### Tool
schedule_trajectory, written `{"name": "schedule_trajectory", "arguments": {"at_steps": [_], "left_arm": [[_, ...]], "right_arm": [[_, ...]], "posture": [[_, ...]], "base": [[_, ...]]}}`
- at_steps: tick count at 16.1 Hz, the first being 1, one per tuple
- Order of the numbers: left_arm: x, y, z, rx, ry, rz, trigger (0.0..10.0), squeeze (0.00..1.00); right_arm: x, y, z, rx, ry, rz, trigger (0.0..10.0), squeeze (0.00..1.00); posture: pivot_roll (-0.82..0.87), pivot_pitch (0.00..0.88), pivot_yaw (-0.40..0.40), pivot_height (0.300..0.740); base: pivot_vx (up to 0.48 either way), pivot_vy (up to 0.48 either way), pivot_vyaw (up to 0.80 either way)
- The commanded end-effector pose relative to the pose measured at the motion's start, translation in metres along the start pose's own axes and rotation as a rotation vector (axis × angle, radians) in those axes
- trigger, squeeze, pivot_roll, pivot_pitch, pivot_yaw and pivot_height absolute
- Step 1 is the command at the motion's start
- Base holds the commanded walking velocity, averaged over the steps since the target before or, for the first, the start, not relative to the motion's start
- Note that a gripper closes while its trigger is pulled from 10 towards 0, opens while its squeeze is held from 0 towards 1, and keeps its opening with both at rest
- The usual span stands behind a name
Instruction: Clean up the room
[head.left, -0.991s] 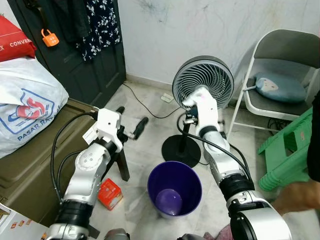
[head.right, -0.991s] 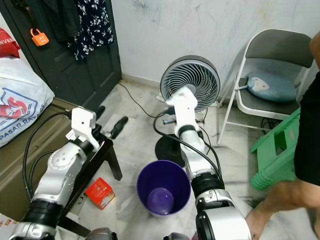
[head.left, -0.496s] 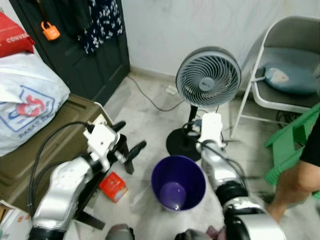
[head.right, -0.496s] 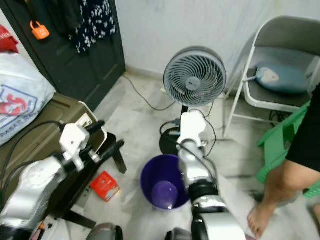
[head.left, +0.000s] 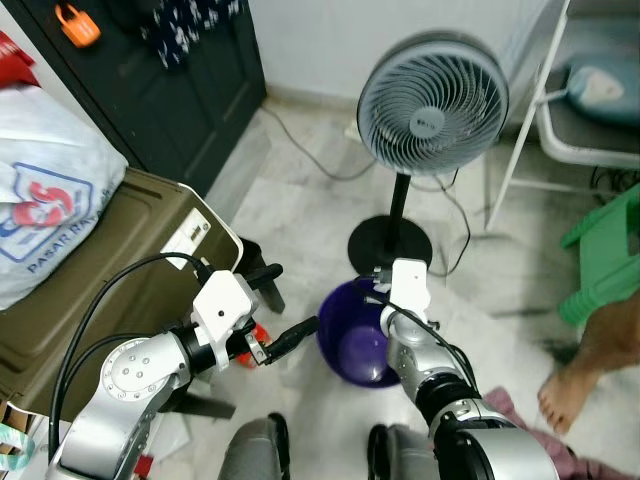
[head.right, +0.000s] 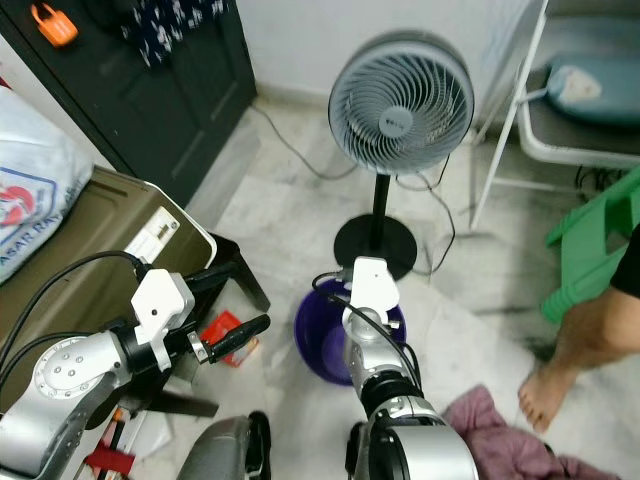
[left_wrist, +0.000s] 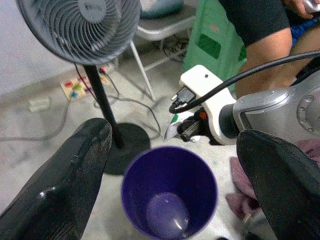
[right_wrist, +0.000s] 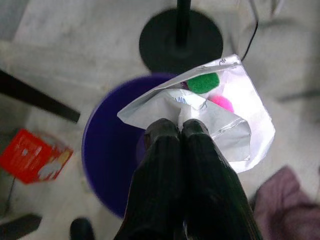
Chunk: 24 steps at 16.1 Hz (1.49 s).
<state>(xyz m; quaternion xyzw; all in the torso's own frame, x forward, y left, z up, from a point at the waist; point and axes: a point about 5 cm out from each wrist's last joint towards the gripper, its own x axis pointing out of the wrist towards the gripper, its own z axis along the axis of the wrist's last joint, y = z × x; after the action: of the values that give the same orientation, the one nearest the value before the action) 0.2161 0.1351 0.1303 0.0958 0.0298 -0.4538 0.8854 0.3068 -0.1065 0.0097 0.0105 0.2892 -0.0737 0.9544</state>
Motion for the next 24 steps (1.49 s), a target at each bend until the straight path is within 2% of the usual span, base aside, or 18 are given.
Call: {"name": "schedule_trajectory", "arguments": {"at_steps": [1, 3, 4, 5, 6, 14, 16, 19, 20, 21, 22, 23, 24], "left_arm": [[-0.005, -0.002, 0.001, -0.002, 0.022, -0.009, 10.0, 0.00], [-0.005, -0.005, 0.002, -0.007, 0.029, -0.015, 10.0, 0.00], [-0.004, -0.007, 0.002, -0.013, 0.031, -0.015, 10.0, 0.00], [-0.004, -0.007, 0.002, -0.016, 0.032, -0.015, 10.0, 0.00], [-0.003, -0.008, 0.002, -0.018, 0.035, -0.014, 10.0, 0.00], [-0.003, -0.008, -0.001, -0.027, 0.042, 0.014, 10.0, 0.00], [0.000, -0.005, 0.000, -0.017, 0.033, 0.028, 10.0, 0.00], [0.016, 0.010, 0.003, 0.007, -0.009, 0.081, 10.0, 0.00], [0.018, 0.012, 0.004, 0.011, -0.022, 0.098, 10.0, 0.00], [0.028, 0.019, 0.005, 0.033, -0.044, 0.153, 10.0, 0.00], [0.029, 0.020, 0.005, 0.036, -0.048, 0.161, 10.0, 0.00], [0.035, 0.025, 0.005, 0.042, -0.055, 0.198, 10.0, 0.00], [0.043, 0.033, 0.006, 0.048, -0.081, 0.252, 10.0, 0.00]], "right_arm": [[-0.002, 0.010, -0.005, 0.017, 0.037, 0.025, 10.0, 0.00], [-0.002, 0.016, -0.001, -0.004, 0.032, 0.045, 10.0, 0.00], [-0.001, 0.016, 0.000, -0.013, 0.027, 0.044, 10.0, 0.96], [-0.001, 0.015, 0.000, -0.013, 0.026, 0.043, 10.0, 0.96], [-0.001, 0.014, 0.000, -0.015, 0.025, 0.039, 10.0, 1.00], [0.004, 0.005, 0.015, -0.023, -0.046, 0.008, 10.0, 1.00], [0.005, 0.005, 0.027, -0.017, -0.099, 0.013, 10.0, 1.00], [0.003, 0.012, 0.061, -0.002, -0.225, 0.087, 10.0, 1.00], [0.001, 0.013, 0.067, -0.007, -0.264, 0.109, 10.0, 1.00], [-0.006, 0.013, 0.076, -0.018, -0.318, 0.166, 10.0, 1.00], [-0.008, 0.013, 0.077, -0.022, -0.330, 0.176, 10.0, 1.00], [-0.011, 0.011, 0.081, -0.059, -0.366, 0.204, 10.0, 1.00], [-0.020, 0.002, 0.084, -0.112, -0.428, 0.229, 10.0, 1.00]], "posture": [[0.18, 0.300, 0.122, 0.740], [0.18, 0.305, 0.121, 0.740], [0.18, 0.304, 0.118, 0.740], [0.18, 0.304, 0.117, 0.740], [0.18, 0.302, 0.117, 0.740], [0.16, 0.278, 0.106, 0.740], [0.16, 0.267, 0.105, 0.740], [0.12, 0.190, 0.092, 0.740], [0.11, 0.183, 0.090, 0.740], [0.08, 0.139, 0.073, 0.740], [0.08, 0.139, 0.073, 0.740], [0.07, 0.106, 0.059, 0.740], [0.04, 0.060, 0.042, 0.740]], "base": [[0.000, 0.000, 0.00], [0.000, 0.000, 0.00], [0.000, 0.000, 0.00], [0.000, 0.000, 0.00], [0.000, 0.000, 0.00], [0.000, 0.000, 0.00], [0.000, 0.000, 0.00], [0.000, 0.000, 0.00], [0.000, 0.000, 0.00], [0.000, 0.000, 0.00], [0.000, 0.000, 0.00], [0.000, 0.000, 0.00], [0.000, 0.000, 0.00]]}}
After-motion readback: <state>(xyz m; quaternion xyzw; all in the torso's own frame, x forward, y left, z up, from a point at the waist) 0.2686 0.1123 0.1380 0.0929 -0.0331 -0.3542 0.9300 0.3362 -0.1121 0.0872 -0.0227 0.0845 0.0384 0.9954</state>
